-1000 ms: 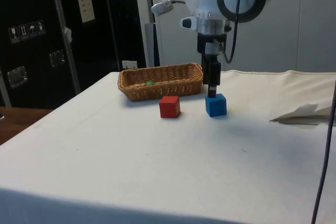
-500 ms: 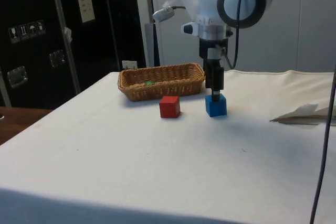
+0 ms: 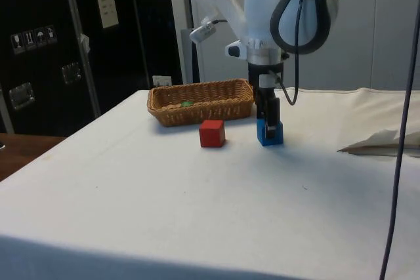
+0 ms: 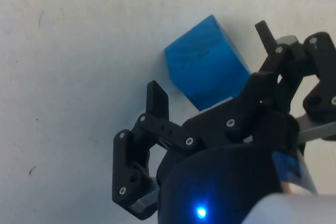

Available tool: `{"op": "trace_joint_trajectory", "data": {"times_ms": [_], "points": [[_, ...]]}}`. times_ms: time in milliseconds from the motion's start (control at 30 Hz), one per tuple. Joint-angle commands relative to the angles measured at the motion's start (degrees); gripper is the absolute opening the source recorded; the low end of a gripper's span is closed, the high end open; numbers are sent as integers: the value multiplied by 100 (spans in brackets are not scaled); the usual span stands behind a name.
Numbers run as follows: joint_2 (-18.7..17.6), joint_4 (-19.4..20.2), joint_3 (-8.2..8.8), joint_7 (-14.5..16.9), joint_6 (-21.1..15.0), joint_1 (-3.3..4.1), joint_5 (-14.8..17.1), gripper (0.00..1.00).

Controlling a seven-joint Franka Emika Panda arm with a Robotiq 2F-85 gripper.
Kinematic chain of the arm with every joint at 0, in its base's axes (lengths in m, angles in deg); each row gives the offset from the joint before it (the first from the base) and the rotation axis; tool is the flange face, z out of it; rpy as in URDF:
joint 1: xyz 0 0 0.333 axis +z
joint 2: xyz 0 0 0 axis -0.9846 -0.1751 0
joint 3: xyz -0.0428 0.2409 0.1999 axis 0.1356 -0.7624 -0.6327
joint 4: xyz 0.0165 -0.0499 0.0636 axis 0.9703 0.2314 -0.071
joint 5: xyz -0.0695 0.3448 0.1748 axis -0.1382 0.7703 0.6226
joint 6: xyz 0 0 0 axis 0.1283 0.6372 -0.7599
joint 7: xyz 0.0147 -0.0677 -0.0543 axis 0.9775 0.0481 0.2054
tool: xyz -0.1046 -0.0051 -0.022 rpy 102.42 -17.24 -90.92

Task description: Place all non-red objects into the basket.

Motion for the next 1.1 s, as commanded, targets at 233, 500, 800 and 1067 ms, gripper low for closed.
{"op": "trace_joint_trajectory", "data": {"times_ms": [233, 500, 800, 1067], "points": [[6, 46, -166, 92, -80, -115, 126, 100], [11, 46, -160, 92, -63, -120, 132, 25], [23, 52, -160, 92, -46, -126, 132, 3], [241, 29, 92, 0, 143, -29, -11, 3]]}}
